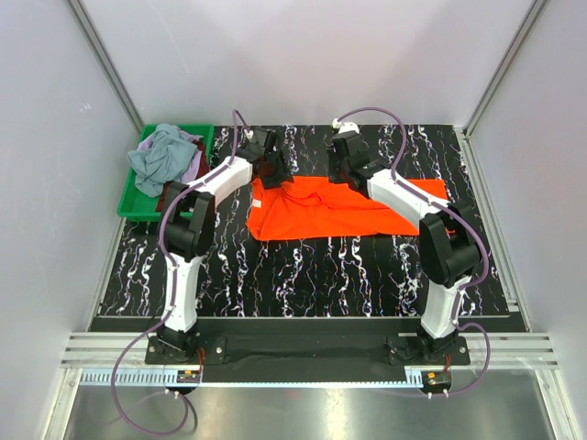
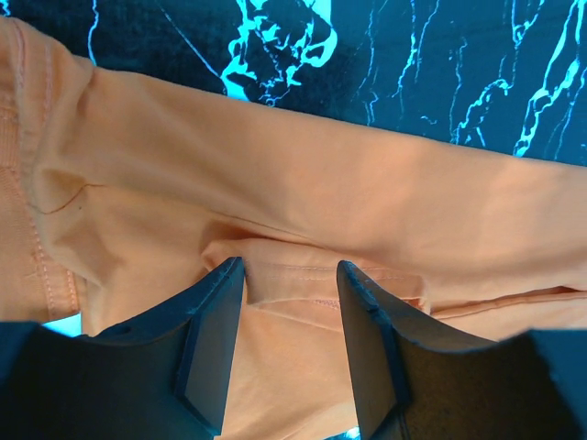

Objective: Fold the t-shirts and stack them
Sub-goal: Fold the tshirt

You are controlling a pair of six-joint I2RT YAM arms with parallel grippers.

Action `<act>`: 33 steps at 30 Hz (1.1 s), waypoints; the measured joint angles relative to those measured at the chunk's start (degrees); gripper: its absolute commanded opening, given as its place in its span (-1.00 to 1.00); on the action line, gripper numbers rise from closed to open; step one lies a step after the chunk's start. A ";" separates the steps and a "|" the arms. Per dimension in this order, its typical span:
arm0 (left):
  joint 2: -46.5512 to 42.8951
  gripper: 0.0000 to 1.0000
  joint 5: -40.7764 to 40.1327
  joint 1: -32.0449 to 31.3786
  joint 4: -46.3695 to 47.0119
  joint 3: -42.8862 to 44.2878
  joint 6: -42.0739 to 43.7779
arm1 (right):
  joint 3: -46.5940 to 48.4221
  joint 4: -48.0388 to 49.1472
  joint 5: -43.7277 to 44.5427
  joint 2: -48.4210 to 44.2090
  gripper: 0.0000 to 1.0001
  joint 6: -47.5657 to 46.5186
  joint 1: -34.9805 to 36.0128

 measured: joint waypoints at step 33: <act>0.79 -0.38 -1.18 3.45 1.29 -1.64 -1.77 | -4.04 0.96 -17.68 1.05 -0.88 -5.09 -1.86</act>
